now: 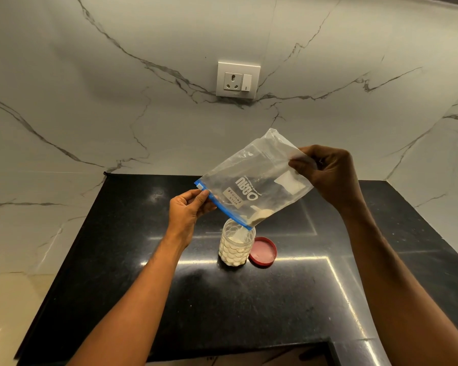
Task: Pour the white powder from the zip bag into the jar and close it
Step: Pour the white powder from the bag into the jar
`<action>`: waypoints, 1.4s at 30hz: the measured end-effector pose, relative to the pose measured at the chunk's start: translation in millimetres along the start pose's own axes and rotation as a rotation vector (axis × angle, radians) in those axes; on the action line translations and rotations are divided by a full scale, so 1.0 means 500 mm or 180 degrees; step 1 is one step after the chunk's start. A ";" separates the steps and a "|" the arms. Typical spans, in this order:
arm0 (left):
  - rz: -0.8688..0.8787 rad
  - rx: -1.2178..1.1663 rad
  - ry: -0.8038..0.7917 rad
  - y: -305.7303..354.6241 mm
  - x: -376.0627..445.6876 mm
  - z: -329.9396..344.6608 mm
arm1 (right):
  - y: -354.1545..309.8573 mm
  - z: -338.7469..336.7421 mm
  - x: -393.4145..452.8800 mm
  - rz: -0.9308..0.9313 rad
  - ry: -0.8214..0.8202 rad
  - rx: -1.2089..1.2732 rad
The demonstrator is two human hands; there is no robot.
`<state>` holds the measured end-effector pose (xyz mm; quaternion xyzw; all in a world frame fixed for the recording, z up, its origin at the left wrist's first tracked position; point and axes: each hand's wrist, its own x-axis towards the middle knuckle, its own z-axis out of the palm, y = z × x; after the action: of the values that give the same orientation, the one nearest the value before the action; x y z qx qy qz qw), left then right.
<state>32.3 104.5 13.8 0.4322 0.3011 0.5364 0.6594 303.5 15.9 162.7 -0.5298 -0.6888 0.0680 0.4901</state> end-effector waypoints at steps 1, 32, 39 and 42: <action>-0.0003 0.0006 0.0000 0.000 0.000 0.000 | 0.000 0.000 0.001 -0.0001 -0.0004 0.0008; 0.0016 -0.0077 0.0048 0.000 0.000 -0.009 | -0.012 0.010 0.023 -0.0096 -0.0126 -0.0022; 0.0008 -0.0066 0.0087 -0.002 0.001 -0.012 | -0.012 0.012 0.028 -0.0140 -0.0171 -0.0017; -0.0005 -0.0073 0.0088 -0.003 0.000 -0.012 | -0.011 0.015 0.027 -0.0102 -0.0134 0.0002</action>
<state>27.9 105.8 9.6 0.4170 0.3043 0.5452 0.6605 295.0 27.6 170.5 -0.5169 -0.7074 0.0715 0.4767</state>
